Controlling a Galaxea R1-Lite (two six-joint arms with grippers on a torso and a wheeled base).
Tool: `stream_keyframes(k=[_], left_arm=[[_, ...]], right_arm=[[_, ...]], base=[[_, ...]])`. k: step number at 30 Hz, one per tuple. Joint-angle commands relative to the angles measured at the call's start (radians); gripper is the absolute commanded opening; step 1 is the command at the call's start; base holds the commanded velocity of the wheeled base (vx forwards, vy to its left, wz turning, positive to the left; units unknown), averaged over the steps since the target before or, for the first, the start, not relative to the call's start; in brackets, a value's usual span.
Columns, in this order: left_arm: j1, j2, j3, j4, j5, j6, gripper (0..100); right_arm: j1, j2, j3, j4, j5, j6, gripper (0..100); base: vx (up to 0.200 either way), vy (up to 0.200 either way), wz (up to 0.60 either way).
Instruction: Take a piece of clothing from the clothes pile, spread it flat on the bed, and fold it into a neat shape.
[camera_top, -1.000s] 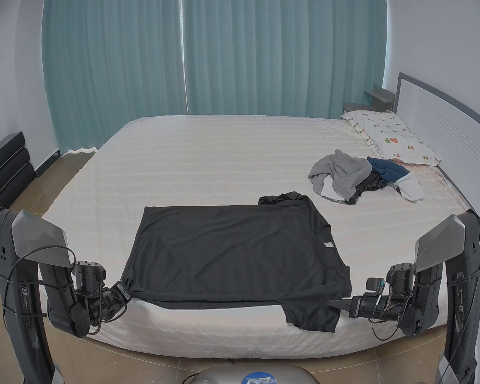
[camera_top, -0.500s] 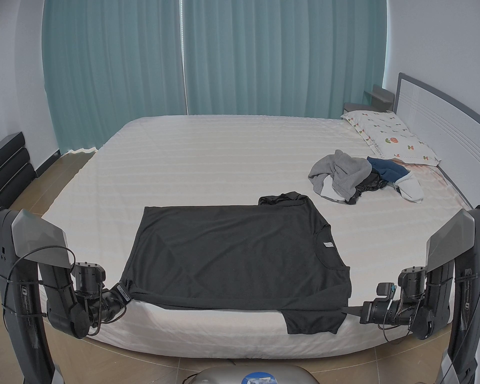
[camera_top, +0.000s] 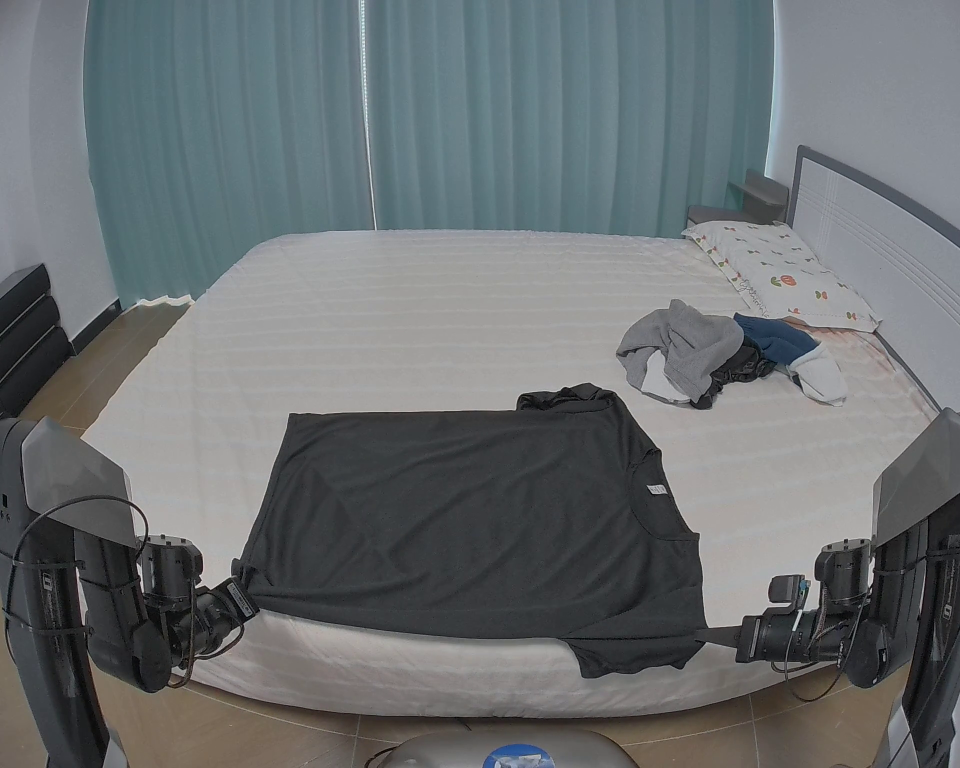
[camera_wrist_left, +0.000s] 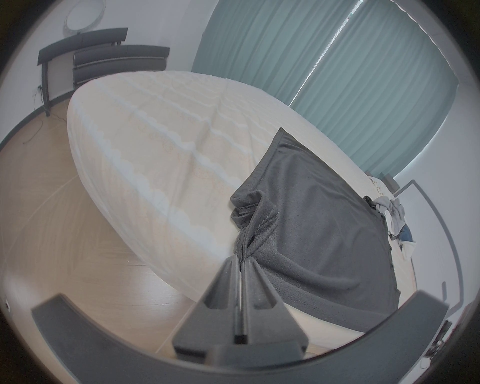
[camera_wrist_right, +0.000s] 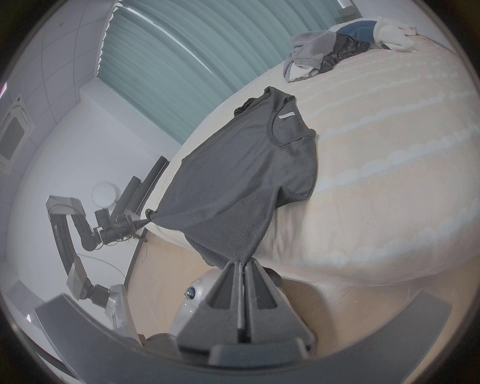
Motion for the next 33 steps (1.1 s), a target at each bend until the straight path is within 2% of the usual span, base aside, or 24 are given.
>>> stream_keyframes(k=[1, 5, 8, 13, 19, 28, 33], left_arm=[[0.001, 0.001, 0.033, -0.024, 0.023, 0.028, 0], [0.001, 0.007, 0.058, -0.033, 0.029, 0.045, 0], [0.000, 0.007, 0.064, -0.039, 0.029, 0.047, 0], [0.007, 0.010, 0.079, -0.050, 0.029, 0.103, 0], [-0.002, 0.020, 0.096, -0.050, 0.026, 0.103, 0], [0.001, 0.021, 0.108, -0.050, 0.019, 0.090, 0], [0.001, 0.023, 0.125, -0.050, 0.015, 0.094, 0]], right_arm=[[0.007, -0.017, 0.031, -0.016, 0.000, -0.030, 0], [0.013, -0.025, 0.057, -0.016, 0.000, -0.068, 0], [0.024, -0.033, 0.066, -0.014, -0.002, -0.071, 0], [0.032, -0.039, 0.066, -0.007, -0.020, -0.070, 0], [0.033, -0.077, 0.066, 0.019, -0.034, -0.071, 0], [0.022, -0.023, 0.066, 0.090, -0.065, -0.062, 0], [0.019, -0.031, 0.066, 0.118, -0.101, -0.059, 0]], base=[[0.000, 0.000, 0.00], [0.000, 0.000, 0.00], [0.000, 0.000, 0.00], [0.000, 0.000, 0.00], [0.000, 0.000, 0.00], [0.000, 0.000, 0.00], [0.000, 0.000, 0.00]])
